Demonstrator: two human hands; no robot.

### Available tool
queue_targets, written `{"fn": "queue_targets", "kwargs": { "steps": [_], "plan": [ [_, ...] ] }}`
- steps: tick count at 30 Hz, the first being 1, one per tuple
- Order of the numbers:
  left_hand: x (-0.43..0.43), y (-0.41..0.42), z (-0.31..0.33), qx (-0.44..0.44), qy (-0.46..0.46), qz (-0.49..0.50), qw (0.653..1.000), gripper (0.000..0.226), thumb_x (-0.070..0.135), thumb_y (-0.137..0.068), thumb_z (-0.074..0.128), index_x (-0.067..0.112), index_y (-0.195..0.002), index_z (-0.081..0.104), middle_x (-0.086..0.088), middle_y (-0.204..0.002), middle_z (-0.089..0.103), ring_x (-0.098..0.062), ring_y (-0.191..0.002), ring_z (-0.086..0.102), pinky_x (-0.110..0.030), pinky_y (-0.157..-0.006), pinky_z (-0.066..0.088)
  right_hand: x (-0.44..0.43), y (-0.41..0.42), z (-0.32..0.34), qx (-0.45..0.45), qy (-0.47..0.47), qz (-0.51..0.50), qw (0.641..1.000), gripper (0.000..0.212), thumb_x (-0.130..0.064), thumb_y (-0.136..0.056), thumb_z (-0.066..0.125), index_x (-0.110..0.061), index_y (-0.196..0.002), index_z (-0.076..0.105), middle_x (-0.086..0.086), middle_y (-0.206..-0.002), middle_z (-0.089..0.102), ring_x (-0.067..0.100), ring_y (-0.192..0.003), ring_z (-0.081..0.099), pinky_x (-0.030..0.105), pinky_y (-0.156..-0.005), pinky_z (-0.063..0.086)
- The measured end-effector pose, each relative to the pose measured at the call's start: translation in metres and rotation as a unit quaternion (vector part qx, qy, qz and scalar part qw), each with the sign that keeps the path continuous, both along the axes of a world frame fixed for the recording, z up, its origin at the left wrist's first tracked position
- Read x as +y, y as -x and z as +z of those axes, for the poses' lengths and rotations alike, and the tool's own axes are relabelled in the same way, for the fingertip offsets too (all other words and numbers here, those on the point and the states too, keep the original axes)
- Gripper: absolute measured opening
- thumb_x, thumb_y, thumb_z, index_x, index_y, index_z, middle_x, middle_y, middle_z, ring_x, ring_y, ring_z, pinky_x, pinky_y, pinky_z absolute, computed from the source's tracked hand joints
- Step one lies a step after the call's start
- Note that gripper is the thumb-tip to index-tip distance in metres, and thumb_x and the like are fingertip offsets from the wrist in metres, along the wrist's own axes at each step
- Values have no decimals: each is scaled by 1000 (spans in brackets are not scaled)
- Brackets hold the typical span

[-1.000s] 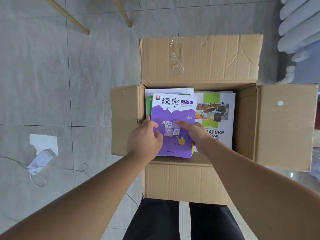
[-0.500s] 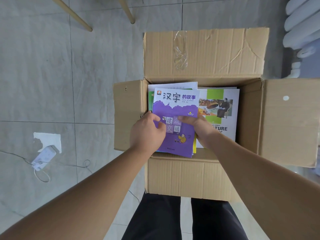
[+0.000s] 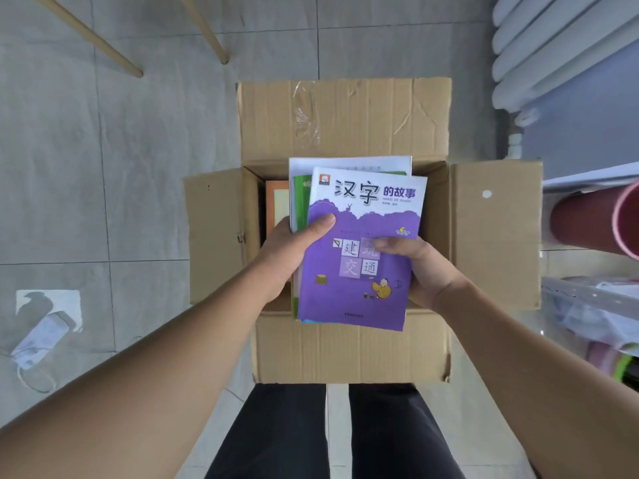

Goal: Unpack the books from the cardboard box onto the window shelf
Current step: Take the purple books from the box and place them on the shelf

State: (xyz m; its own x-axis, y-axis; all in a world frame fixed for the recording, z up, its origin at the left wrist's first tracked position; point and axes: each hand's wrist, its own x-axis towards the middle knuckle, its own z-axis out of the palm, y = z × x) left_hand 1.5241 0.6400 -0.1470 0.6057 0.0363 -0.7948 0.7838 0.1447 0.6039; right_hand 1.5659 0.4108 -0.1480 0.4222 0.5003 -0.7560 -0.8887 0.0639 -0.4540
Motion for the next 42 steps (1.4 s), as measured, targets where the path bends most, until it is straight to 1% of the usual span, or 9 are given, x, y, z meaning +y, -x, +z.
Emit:
{"fn": "queue_targets", "kwargs": {
  "steps": [3,8,14,18,22,29,32,37,42],
  "plan": [
    [-9,-12,34,-39,25,39,998,31,56,-70,85,38,-95,84,-1,-104,84,-22,-94,82,-32,-72,64,1,-12,39,-50,22,-38,998,57,-11,-84,77,-12,-139,62,15,-131,74,33,-108,77,42,-79,64],
    [-20,-40,124,-109,31,53,992,43,47,-70,88,27,-108,81,-9,-111,82,-31,-101,80,-48,-86,64,-4,-36,133,-138,34,-80,987,48,-16,-84,76,-12,-131,66,10,-116,81,28,-95,81,36,-70,65],
    [-37,-89,270,-243,41,-37,968,38,40,-78,84,23,-111,79,-12,-111,82,-34,-99,80,-45,-81,64,-26,-49,265,-248,29,-170,953,58,-16,-85,76,-8,-140,59,13,-125,77,31,-102,78,42,-79,65],
    [-60,-120,371,-340,71,-115,931,21,26,-85,80,24,-105,82,-14,-111,82,-34,-98,80,-44,-79,65,-47,-45,357,-318,18,-244,916,72,-21,-79,83,-5,-143,55,16,-125,76,34,-101,79,42,-75,65],
    [-111,-122,460,-405,103,-175,891,39,28,-83,82,14,-119,76,-15,-113,81,-37,-100,79,-50,-86,65,-87,-16,446,-395,35,-310,864,59,-18,-84,80,-2,-137,60,18,-121,77,34,-99,79,43,-77,64],
    [-255,-55,561,-457,155,-260,836,58,38,-72,87,8,-119,71,-14,-103,83,-35,-89,81,-41,-70,65,-198,104,554,-477,120,-438,752,24,-14,-84,77,-19,-107,81,17,-113,81,32,-92,80,44,-74,66],
    [-323,-2,574,-457,179,-318,811,62,45,-65,90,10,-113,73,-13,-98,83,-33,-84,81,-39,-65,65,-248,178,565,-477,142,-505,705,24,-14,-81,82,-18,-105,82,17,-111,81,34,-92,81,42,-71,65],
    [-440,111,565,-436,241,-434,750,22,35,-80,85,24,-98,81,-14,-100,83,-33,-84,81,-37,-67,64,-331,322,546,-443,192,-597,641,43,-18,-81,82,-7,-122,73,21,-116,79,40,-97,79,48,-76,66],
    [-543,222,550,-389,290,-494,722,48,34,-80,85,8,-119,74,-22,-111,80,-46,-97,77,-47,-78,64,-407,451,535,-428,225,-635,603,43,-17,-85,79,-6,-126,71,22,-120,78,39,-100,78,48,-80,65]
  ]
}}
